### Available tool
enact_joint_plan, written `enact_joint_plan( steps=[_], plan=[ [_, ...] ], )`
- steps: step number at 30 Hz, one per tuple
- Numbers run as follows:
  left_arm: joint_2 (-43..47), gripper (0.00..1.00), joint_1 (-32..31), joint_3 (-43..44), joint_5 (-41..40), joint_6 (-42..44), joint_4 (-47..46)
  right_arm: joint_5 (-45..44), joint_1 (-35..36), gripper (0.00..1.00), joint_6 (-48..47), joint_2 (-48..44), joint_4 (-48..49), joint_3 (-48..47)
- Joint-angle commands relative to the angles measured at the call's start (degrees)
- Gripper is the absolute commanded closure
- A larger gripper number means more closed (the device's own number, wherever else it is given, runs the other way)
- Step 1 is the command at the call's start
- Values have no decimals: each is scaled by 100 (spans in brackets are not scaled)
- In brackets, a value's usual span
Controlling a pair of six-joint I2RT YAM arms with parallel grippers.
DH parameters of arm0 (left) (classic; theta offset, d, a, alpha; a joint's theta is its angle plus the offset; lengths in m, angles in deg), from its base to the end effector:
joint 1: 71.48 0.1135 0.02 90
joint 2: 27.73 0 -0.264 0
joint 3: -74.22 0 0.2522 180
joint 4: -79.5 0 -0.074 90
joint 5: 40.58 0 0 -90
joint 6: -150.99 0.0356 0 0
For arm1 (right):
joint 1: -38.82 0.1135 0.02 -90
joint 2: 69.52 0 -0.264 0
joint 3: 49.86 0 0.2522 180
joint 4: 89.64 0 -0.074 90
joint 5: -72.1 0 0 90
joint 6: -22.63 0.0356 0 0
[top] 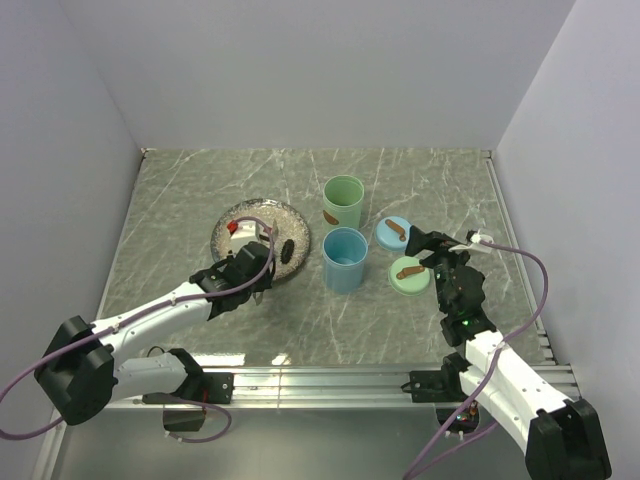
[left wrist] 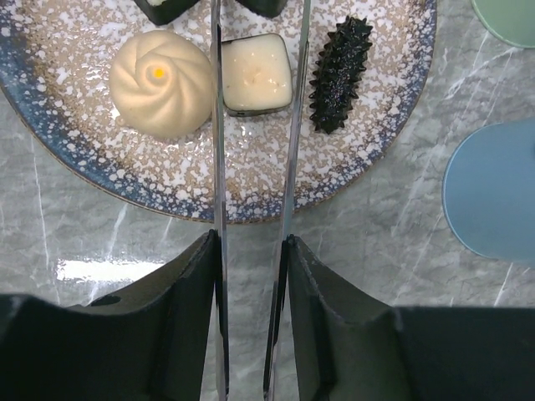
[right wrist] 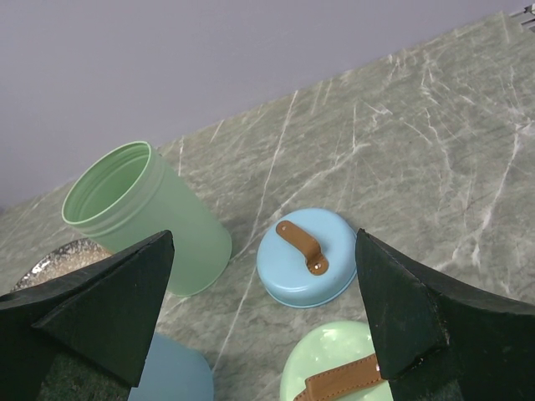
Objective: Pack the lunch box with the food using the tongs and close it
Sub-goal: Pick up the food using the clamp
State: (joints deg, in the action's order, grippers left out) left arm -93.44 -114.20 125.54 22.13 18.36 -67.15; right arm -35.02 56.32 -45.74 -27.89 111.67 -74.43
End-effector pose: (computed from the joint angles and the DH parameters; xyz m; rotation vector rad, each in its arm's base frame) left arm 0.1776 -0.1418 0.2133 -0.2127 2.2861 -0.1908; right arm 0.1667 0.0416 0.2229 0.2949 1.4794 0.3259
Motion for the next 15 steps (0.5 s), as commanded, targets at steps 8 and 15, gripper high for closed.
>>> enact_joint_plan(
  steps=[8,15],
  plan=[
    [410,73,9,515,-312,246,-272,-54,43,4,-18,153,176,-9],
    [647,74,9,901,-137,554,-413,-116,35,4,-27,319,237,-53]
  ],
)
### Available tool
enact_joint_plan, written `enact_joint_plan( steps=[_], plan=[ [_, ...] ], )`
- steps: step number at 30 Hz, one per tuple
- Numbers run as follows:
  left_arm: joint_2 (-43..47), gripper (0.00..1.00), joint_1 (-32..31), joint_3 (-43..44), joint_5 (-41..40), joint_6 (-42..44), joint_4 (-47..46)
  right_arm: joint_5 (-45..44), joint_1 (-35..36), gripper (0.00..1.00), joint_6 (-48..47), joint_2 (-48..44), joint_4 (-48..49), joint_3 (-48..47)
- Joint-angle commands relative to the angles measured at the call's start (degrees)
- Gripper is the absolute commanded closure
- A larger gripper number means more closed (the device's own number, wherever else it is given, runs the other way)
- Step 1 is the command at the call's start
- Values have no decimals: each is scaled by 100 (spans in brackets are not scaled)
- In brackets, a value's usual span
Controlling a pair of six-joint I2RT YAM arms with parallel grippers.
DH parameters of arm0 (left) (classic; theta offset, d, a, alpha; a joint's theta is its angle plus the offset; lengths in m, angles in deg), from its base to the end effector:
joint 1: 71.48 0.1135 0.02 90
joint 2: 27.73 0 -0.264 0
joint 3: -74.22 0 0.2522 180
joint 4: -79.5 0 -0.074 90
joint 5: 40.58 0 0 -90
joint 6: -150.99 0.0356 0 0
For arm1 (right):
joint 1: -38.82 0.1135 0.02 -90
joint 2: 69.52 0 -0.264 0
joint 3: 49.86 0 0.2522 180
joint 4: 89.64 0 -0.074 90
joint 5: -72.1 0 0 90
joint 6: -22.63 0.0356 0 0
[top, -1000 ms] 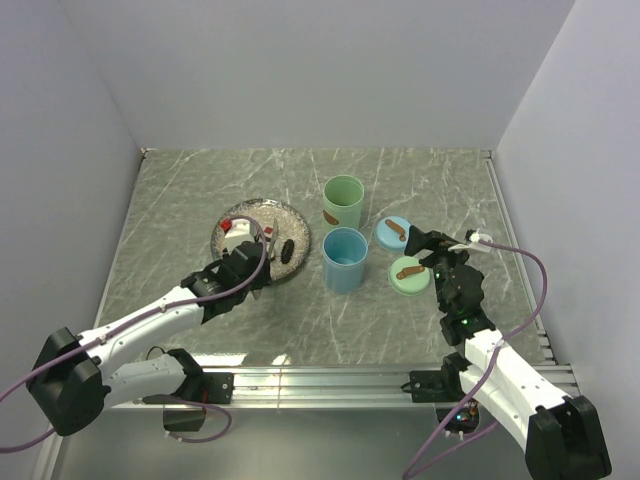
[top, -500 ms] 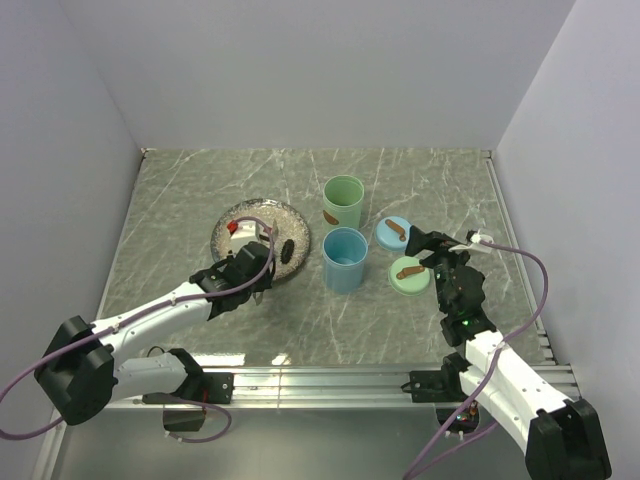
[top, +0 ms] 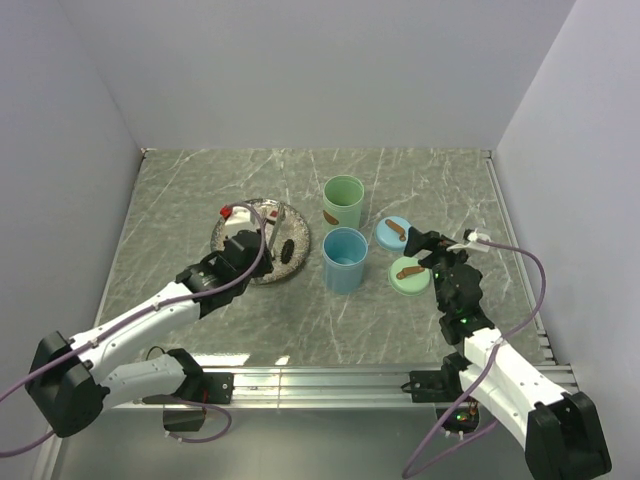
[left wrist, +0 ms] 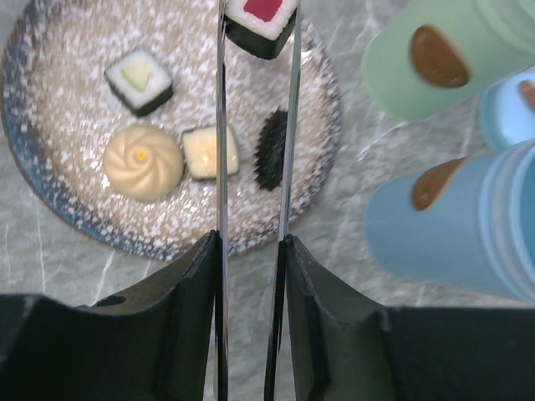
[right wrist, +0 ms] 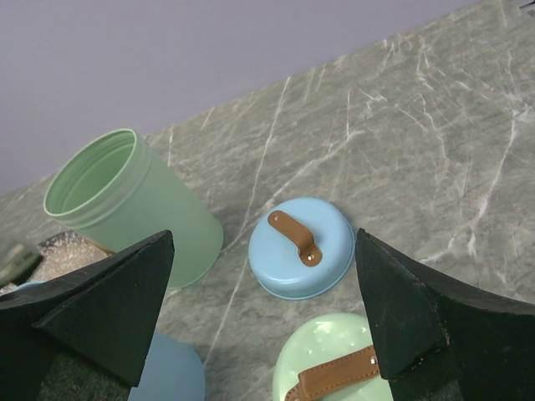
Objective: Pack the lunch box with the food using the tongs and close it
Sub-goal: Pick up the food using the clamp, then place the food into the lunch box
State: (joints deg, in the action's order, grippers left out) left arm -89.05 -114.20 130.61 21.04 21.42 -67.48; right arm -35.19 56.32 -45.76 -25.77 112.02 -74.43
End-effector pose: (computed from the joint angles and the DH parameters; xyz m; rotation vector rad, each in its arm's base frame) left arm 0.1787 -0.1420 0.2587 -0.2052 2.1458 -0.2800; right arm 0.1705 0.0426 0.2179 0.2954 1.5090 0.3132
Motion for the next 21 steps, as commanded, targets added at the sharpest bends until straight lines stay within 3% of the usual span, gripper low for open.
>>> enact_joint_plan(
  steps=[1,21],
  plan=[
    [243,74,9,421,-10,274,-380,-98,35,4,-34,143,211,-79],
    [1632,76,-623,70,1422,810,-845,-19,43,4,37,468,325,-167]
  ],
)
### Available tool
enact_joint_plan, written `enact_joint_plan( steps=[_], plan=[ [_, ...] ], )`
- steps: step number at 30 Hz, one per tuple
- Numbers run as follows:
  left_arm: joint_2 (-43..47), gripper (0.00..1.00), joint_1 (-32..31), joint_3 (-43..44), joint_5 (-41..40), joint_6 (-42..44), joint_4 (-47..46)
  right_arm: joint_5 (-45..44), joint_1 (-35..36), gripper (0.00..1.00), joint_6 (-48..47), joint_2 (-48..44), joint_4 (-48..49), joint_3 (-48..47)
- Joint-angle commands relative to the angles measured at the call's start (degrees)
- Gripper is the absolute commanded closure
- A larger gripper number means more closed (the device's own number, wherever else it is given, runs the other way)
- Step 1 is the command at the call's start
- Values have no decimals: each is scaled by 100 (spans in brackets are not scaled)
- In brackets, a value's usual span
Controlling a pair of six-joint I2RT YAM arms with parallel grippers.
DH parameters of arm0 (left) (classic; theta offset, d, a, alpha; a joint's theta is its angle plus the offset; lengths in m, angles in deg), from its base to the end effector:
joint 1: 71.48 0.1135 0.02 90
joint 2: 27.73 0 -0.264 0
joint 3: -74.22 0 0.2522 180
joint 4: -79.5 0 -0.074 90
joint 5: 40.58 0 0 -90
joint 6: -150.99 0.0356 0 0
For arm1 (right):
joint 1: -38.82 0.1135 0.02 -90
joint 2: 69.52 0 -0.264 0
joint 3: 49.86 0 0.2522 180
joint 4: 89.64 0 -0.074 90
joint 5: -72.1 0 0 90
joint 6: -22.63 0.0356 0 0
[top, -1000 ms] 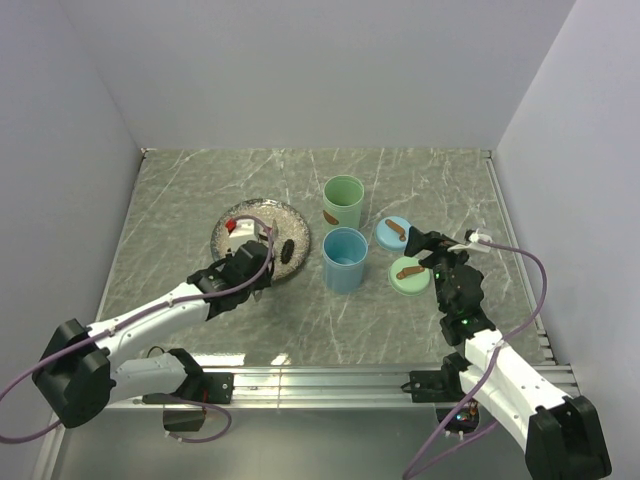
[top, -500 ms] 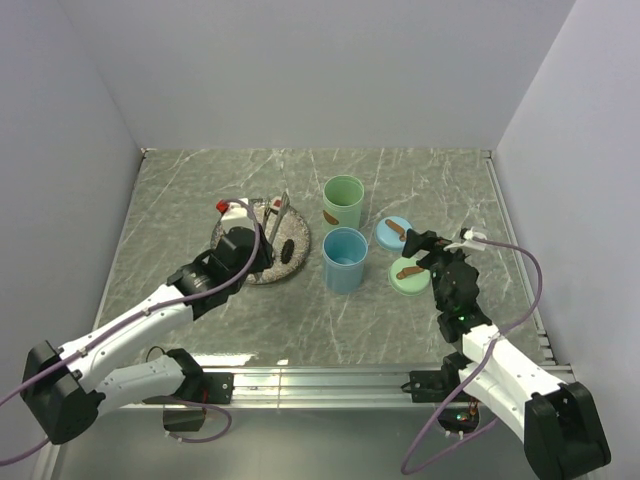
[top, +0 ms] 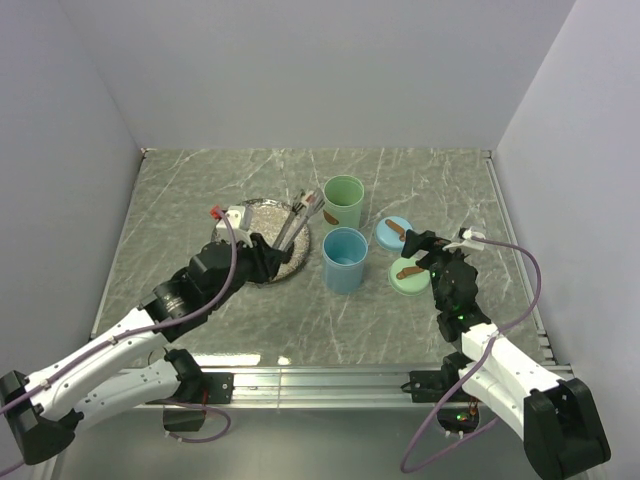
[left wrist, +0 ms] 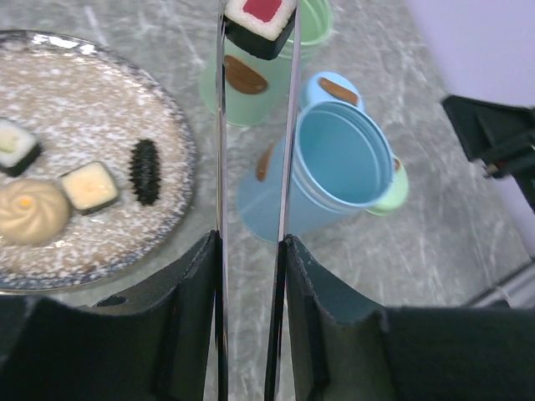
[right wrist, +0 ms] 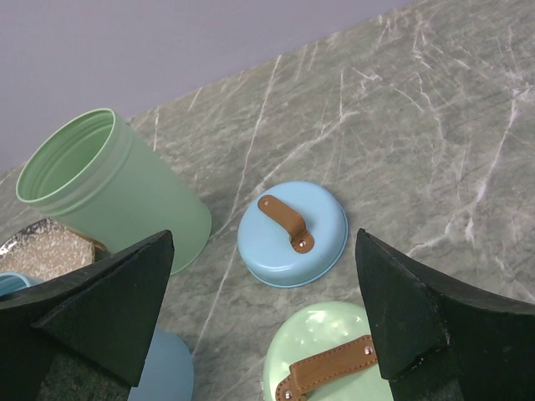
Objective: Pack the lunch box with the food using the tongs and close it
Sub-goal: Place the food into the lunch box
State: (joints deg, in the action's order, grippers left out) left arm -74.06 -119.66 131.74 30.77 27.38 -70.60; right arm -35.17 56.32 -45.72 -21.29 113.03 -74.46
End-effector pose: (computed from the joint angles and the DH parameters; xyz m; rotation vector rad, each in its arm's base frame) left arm 0.1333 -0.1319 0.3188 0.0192 1.9350 -0.6637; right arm 0.1779 0.0450 0.2075 0.2924 1.5674 0.2939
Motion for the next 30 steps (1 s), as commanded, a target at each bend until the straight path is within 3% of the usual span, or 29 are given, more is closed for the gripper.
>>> enact_joint_plan(
  steps=[1,13,30],
  plan=[
    [159,76,-95,-53,494,223,-542,-21,43,5,32,11,216,-165],
    [519,77,-402,-316,1055,249,-656,23,35,5,41,55,225,-183],
    [-8,75,-560,-149,1277,319,-577,58,35,4,50,108,260,-191]
  ],
)
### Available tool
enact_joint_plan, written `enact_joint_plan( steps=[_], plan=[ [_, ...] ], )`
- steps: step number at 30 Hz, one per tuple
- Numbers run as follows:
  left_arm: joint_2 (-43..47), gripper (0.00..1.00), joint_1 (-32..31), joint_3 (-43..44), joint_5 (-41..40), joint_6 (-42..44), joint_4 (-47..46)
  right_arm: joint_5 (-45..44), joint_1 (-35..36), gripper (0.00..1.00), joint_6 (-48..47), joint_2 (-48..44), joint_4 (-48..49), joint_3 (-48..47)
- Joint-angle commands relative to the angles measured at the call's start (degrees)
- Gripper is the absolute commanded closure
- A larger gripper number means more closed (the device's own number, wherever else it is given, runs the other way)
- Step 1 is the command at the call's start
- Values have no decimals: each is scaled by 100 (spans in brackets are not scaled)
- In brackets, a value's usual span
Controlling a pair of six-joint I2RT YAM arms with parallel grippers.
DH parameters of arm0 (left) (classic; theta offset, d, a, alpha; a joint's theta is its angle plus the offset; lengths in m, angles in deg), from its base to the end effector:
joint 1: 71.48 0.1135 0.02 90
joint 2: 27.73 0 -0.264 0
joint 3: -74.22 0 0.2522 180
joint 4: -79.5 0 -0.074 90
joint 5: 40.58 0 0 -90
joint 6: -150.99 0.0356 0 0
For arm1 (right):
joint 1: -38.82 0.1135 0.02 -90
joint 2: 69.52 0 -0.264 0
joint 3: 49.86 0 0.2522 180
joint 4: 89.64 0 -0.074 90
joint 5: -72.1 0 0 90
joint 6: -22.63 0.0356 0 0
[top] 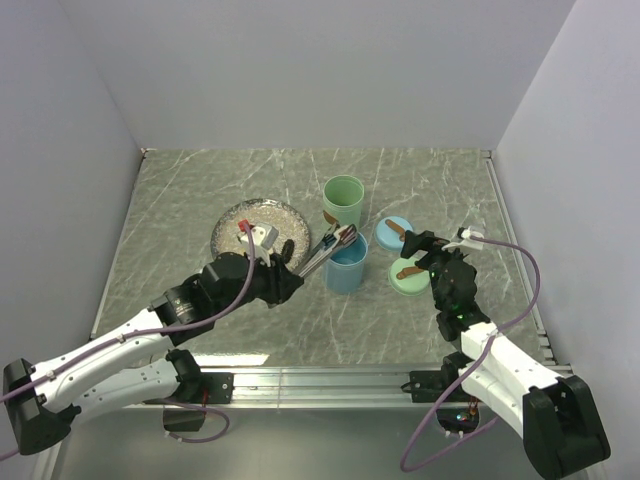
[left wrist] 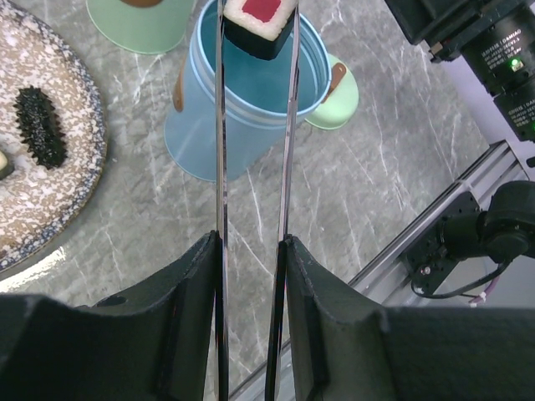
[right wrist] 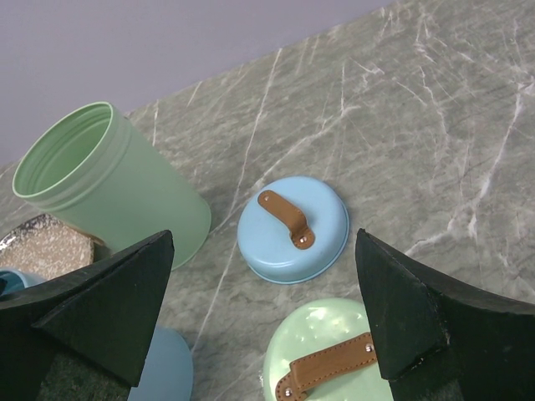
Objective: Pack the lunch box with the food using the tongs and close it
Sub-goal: Place the food into the lunch box
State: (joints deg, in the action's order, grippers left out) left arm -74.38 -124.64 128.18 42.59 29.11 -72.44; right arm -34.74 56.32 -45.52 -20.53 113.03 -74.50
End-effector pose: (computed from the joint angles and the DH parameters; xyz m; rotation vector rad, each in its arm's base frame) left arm 0.1180 -0.1505 0.2988 0.2926 2.0105 -0.8580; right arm 0.1791 0.0457 0.2056 0.2888 1.5807 0.2983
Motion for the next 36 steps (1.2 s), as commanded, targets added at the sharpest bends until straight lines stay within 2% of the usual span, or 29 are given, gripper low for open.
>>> enact_joint_plan(
  steps=[1,8,19,36],
  plan=[
    [16,73,-62,207,103,147,-402,23,43,4,30,31,269,-187],
    [-63,62,-106,242,121,164,-411,76,43,5,48,128,304,-205],
    [-107,53,-141,260,94,182,-420,76,43,4,48,111,295,-213],
    [332,53,-168,216,-46,270,-701,67,43,5,39,58,251,-205]
  ],
)
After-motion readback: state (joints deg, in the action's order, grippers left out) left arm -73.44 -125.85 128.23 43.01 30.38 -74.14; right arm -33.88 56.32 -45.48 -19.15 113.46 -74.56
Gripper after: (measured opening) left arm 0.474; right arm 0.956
